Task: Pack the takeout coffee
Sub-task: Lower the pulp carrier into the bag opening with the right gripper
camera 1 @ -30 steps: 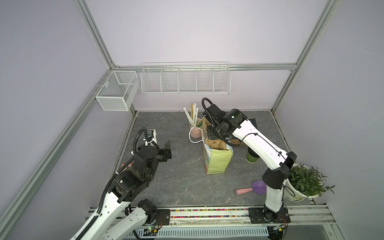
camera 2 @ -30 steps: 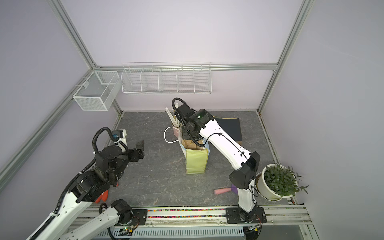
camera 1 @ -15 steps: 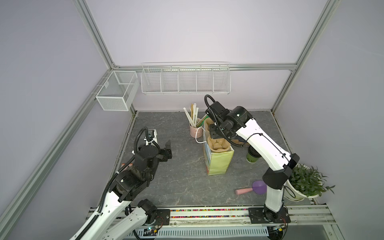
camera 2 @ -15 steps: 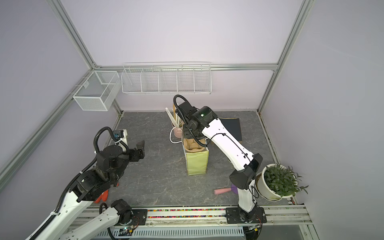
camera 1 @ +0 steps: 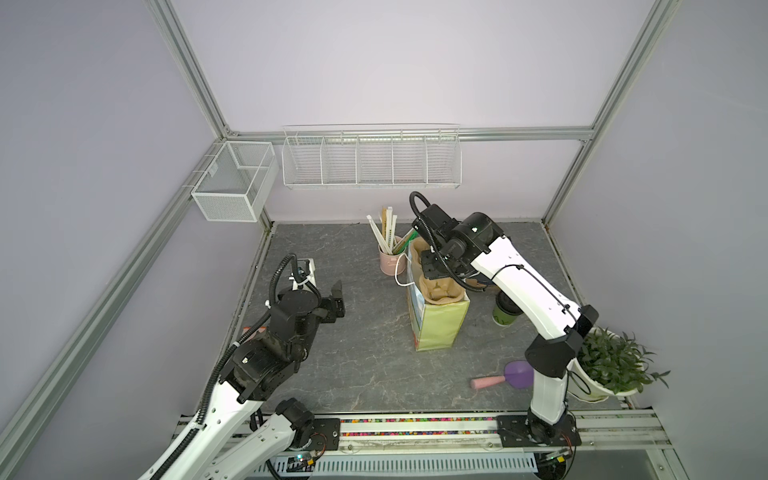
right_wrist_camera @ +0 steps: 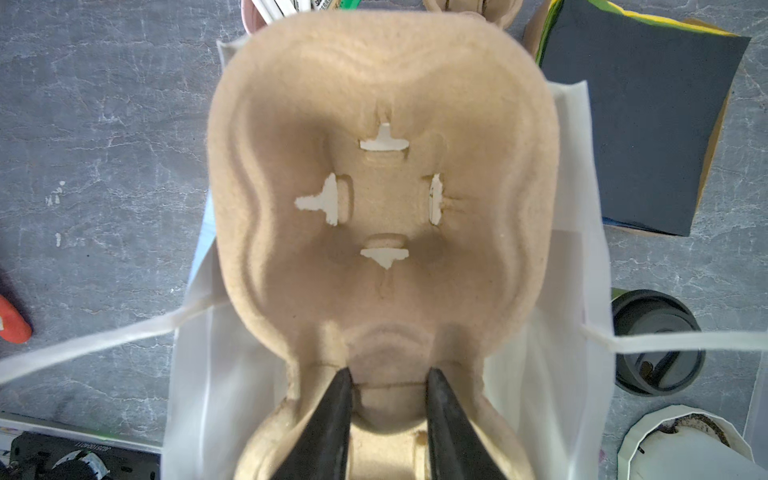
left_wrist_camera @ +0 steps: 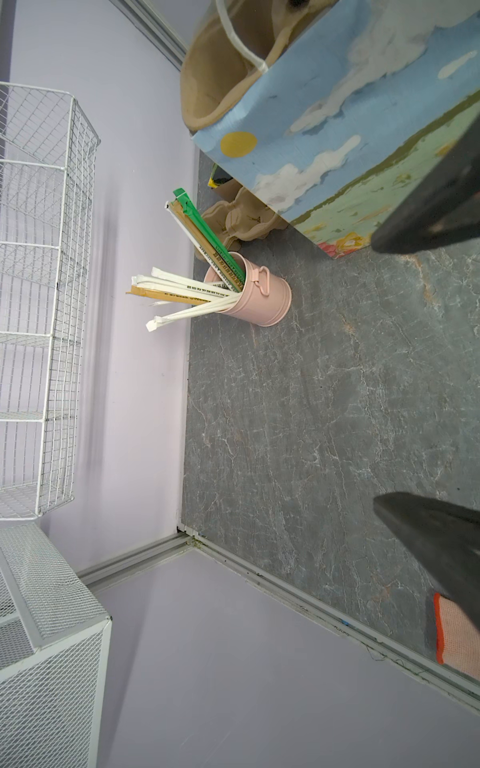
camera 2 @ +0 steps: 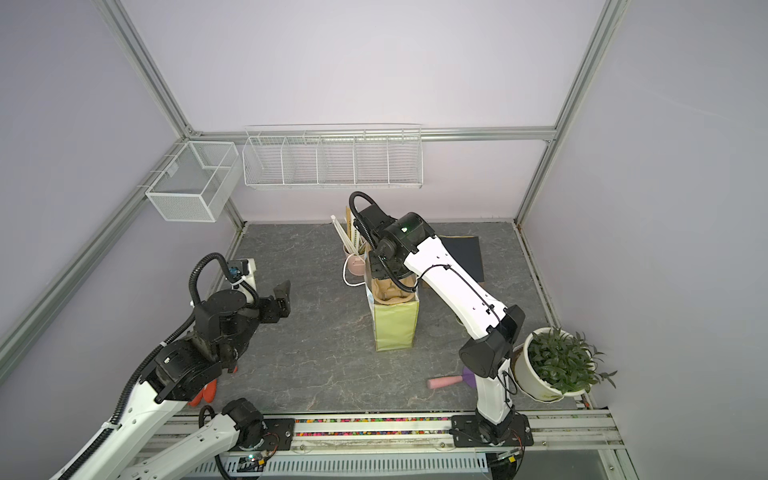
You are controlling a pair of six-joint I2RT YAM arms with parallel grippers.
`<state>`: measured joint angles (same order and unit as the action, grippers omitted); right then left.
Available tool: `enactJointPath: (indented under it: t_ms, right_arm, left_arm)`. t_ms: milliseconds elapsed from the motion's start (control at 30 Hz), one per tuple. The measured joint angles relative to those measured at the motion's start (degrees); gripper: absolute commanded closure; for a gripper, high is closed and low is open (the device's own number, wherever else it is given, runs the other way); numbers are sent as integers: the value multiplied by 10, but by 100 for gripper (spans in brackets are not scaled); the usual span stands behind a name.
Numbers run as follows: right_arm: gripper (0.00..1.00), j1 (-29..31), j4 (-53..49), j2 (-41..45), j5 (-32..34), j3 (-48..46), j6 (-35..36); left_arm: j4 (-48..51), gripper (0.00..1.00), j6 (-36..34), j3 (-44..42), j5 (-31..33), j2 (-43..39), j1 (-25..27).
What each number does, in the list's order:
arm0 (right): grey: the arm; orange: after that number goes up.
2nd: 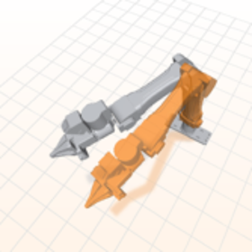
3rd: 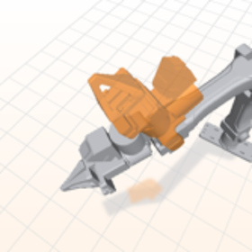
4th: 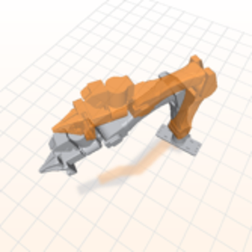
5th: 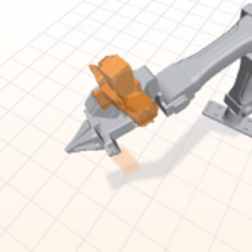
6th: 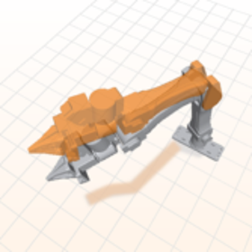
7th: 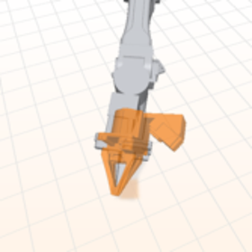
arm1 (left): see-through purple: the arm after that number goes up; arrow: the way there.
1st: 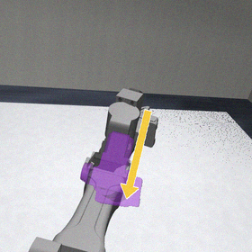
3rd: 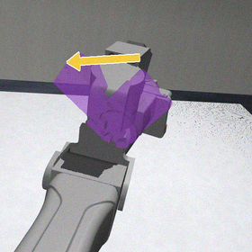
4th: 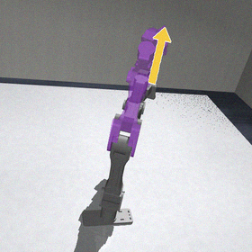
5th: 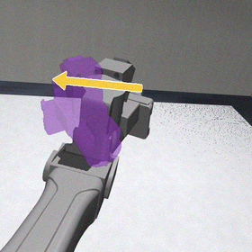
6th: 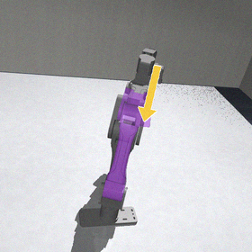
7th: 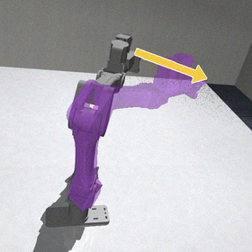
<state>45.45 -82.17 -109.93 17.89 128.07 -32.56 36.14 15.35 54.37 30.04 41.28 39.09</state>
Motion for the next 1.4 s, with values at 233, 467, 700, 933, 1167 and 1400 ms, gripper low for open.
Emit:
enactJointPath:
  t_ms: [233,467,700,933,1167,1400]
  right_arm:
    - [68,1,12,0,-6,-21,0]
    - [68,13,9,2,-6,-17,0]
    - [66,16,-6,13,3,-3,4]
    - [64,16,-9,15,2,-21,10]
    - [51,16,-8,18,0,-28,19]
    - [46,16,-12,20,-6,-3,27]
  left_arm:
    - [0,10,0,0,-1,3,0]
    - [1,10,0,0,-2,4,0]
    - [2,10,0,0,-2,4,0]
    - [2,10,0,0,-2,6,0]
    - [2,9,0,0,-2,6,0]
    - [2,9,-1,0,-2,6,0]
